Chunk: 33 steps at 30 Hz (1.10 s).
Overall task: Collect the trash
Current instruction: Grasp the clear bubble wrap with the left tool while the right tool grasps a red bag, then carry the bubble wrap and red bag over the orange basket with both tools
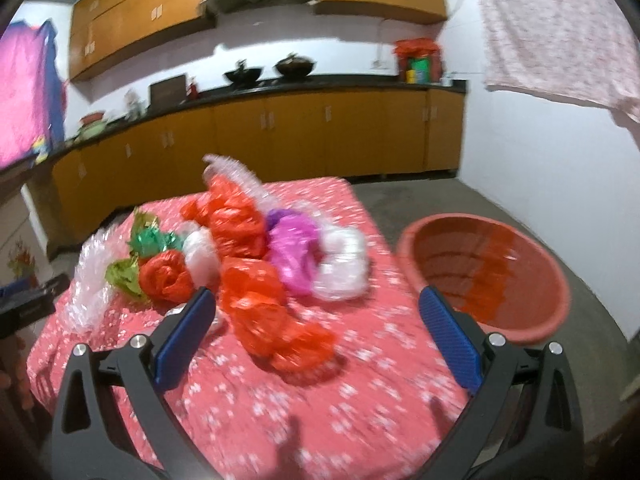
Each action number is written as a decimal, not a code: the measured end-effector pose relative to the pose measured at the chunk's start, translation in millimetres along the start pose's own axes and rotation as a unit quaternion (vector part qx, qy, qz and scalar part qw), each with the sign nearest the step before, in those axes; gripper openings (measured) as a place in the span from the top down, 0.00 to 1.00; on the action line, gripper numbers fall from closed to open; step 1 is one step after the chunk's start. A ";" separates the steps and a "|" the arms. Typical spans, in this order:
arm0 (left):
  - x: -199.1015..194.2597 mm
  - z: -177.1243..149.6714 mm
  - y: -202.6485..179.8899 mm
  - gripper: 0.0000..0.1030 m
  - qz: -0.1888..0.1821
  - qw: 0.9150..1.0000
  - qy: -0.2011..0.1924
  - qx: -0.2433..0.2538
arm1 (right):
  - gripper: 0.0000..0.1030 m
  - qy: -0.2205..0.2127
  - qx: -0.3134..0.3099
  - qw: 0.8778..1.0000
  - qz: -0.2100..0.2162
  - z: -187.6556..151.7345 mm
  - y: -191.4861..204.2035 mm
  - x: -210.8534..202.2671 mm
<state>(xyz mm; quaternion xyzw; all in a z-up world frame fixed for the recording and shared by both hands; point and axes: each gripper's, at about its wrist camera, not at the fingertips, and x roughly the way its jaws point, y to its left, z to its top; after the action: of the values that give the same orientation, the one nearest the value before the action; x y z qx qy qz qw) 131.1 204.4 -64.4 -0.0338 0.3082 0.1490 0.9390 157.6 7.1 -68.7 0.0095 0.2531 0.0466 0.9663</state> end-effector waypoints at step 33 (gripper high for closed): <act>46.7 5.8 6.3 0.70 -0.089 0.993 0.073 -0.013 | 0.67 0.111 -0.038 0.991 0.069 -7.4 22.4 73.9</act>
<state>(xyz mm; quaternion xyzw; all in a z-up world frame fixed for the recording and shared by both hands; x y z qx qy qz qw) 168.3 223.4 -87.1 -0.0841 0.3698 0.0660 0.9229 216.2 36.4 -110.3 -0.0147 0.3555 0.1232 0.9264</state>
